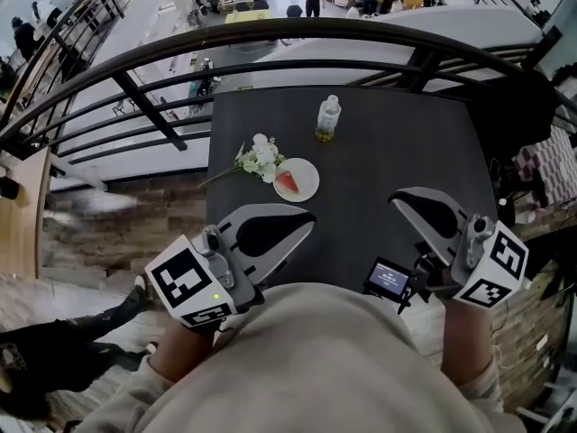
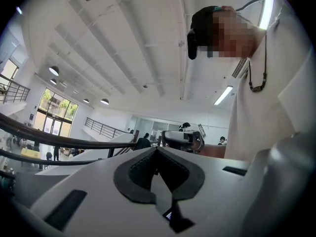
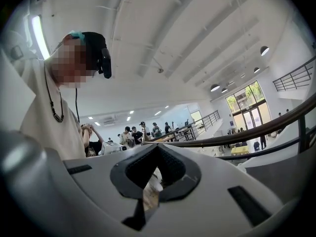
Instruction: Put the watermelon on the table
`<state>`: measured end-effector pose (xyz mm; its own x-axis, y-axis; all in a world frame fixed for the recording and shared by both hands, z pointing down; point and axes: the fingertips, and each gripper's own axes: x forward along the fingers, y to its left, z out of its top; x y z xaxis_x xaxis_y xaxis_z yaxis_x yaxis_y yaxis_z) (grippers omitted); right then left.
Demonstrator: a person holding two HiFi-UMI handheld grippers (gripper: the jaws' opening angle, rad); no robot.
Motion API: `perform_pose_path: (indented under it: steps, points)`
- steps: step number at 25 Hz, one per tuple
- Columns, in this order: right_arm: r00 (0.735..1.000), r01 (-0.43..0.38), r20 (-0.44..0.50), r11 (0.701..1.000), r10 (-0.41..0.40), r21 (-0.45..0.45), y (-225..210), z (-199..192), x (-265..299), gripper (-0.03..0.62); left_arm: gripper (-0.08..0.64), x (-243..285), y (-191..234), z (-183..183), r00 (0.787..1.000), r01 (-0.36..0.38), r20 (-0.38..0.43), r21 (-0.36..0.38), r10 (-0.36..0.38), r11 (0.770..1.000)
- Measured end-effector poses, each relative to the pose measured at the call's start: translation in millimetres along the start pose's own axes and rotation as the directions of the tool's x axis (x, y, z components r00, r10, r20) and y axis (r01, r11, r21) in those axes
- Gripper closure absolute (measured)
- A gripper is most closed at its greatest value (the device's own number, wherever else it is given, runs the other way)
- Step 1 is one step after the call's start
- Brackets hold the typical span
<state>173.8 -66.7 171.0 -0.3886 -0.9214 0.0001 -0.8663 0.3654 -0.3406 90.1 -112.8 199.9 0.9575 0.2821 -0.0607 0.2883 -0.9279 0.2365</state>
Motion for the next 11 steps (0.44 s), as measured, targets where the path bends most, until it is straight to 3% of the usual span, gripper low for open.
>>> perform_pose_path:
  steps: [11]
  points:
    - [1.0,-0.01,-0.014,1.0,0.01,0.015,2.8,3.6,5.0,0.578,0.554,-7.6,-5.0,9.0,1.0,-0.026,0.004,-0.02,0.026,0.999]
